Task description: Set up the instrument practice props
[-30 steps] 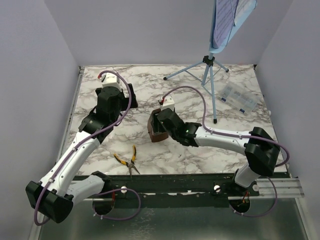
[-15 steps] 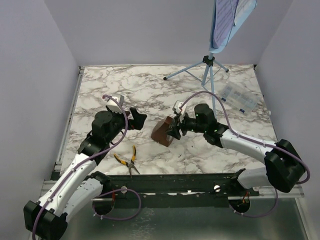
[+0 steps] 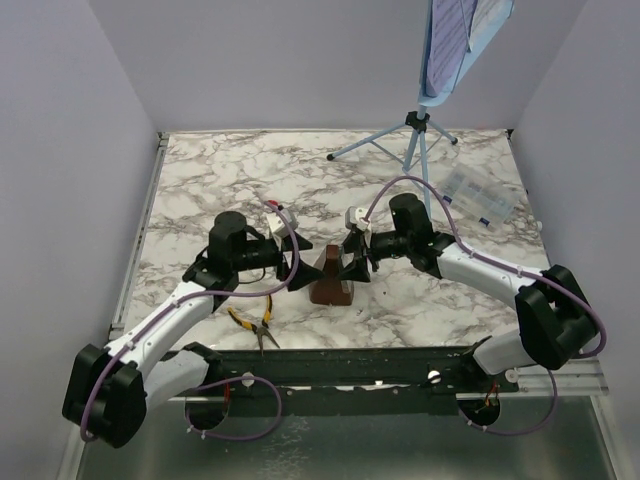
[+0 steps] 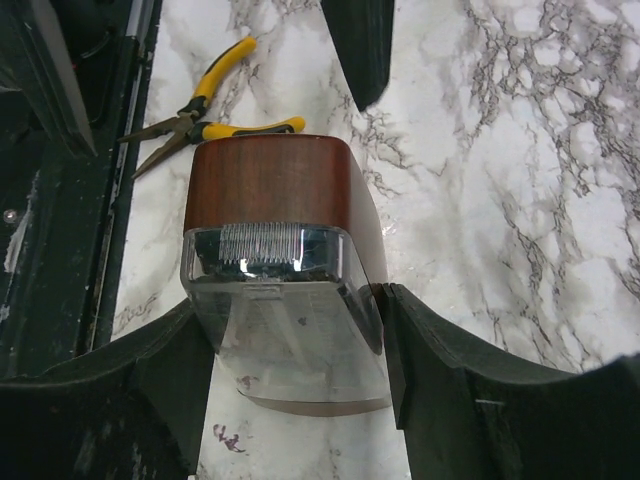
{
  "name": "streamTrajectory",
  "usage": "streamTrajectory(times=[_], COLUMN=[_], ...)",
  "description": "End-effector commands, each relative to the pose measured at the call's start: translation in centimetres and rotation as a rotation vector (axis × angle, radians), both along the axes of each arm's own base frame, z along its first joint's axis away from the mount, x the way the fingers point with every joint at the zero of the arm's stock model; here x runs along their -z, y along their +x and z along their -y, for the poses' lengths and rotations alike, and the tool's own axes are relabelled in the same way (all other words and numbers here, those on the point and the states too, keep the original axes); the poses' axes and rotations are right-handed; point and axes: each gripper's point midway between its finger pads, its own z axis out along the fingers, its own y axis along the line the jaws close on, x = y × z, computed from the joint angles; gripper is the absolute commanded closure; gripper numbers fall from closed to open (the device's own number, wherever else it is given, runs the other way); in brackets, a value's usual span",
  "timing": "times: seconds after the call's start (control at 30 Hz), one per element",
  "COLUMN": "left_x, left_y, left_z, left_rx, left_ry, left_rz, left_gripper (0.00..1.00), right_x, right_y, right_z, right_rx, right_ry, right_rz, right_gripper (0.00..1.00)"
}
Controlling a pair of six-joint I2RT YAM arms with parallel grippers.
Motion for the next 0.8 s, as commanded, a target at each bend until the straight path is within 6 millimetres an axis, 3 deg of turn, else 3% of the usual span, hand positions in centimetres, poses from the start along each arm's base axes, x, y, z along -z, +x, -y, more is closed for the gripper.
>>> streamTrajectory(times=[0.0, 0.27, 0.43, 0.5, 0.63, 0.73, 0.77], left_x=[-1.0, 1.5, 2.6, 2.7, 3.1, 3.1, 3.0], left_y=[-1.0, -1.4, -0.3, -0.4, -0.5, -0.8, -1.0], left_z=[1.8, 3.7, 4.3, 4.6, 4.9, 5.1, 5.1], left_rx=[0.228, 0.268, 0.238, 0.247, 0.263, 0.278, 0.286], left_ry=[-0.036, -0.044, -0.023, -0.029, -0.028, -0.037, -0.04], left_rz=[0.123, 0.091, 0.086, 0.074, 0.066, 0.041, 0.037], left_gripper=[0.09, 0.13, 0.31, 0.3, 0.16, 0.17, 0.22], right_x=[-2.3, -2.4, -1.9, -1.9, -2.3, -2.6, -2.6], right_y=[-1.3, -1.1, -0.9, -1.0, -1.2, -1.1, -1.0], right_z=[-0.5, -0.6, -0.5, -0.5, -0.6, -0.7, -0.7], right_rx=[-0.087, -0.082, -0.063, -0.061, -0.068, -0.072, -0.069], right_ry=[0.066, 0.071, 0.054, 0.057, 0.073, 0.077, 0.075], right_rz=[0.011, 0.003, -0.015, -0.02, -0.014, -0.015, -0.013], right_gripper=[1.0, 1.0, 0.99, 0.97, 0.96, 0.96, 0.96])
